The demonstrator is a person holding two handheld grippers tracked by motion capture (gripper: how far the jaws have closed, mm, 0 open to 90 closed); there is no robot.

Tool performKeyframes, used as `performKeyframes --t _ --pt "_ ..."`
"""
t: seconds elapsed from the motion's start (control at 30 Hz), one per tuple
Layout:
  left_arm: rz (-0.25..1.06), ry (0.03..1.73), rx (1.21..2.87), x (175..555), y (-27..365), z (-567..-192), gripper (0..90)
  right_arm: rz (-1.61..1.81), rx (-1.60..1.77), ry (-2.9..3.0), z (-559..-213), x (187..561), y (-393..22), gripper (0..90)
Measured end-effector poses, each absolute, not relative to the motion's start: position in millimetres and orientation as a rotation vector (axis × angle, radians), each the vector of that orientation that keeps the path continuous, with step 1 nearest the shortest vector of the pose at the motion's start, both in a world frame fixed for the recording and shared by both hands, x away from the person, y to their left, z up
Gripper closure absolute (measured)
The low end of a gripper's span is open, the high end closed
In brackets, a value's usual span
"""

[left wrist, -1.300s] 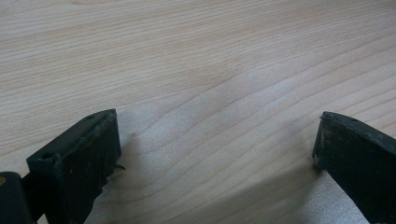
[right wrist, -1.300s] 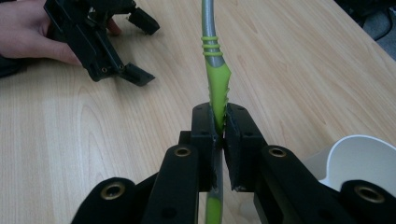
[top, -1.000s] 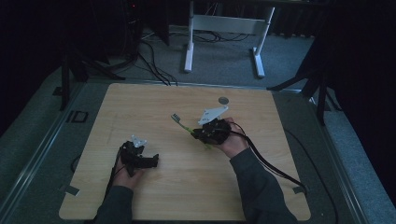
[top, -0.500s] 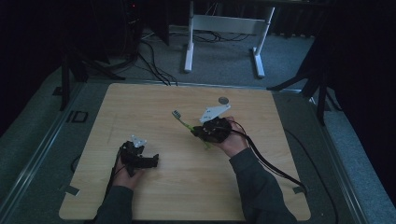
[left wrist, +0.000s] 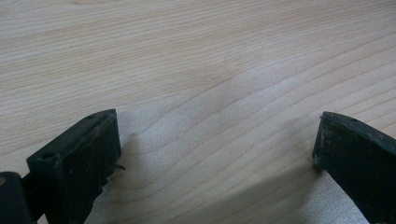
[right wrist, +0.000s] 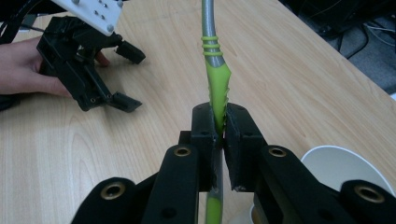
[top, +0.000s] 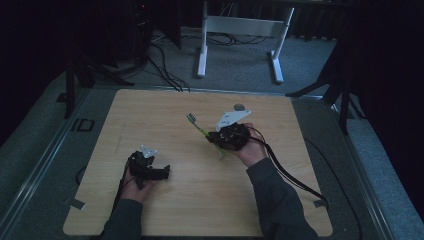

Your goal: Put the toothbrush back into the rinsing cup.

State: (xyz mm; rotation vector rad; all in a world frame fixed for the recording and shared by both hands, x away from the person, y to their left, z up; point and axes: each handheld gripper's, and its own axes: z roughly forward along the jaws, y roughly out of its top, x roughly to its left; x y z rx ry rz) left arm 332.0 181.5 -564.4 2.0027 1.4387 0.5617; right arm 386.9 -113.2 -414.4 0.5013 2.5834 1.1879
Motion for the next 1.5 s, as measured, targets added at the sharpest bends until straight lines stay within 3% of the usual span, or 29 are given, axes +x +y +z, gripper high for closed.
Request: performKeyframes --t 1.5 --pt "0.560 1.437 2.001 331.9 181.3 -564.5 1.8 1.348 0.603 2.441 -409.3 396.3 -122.5 82.3"
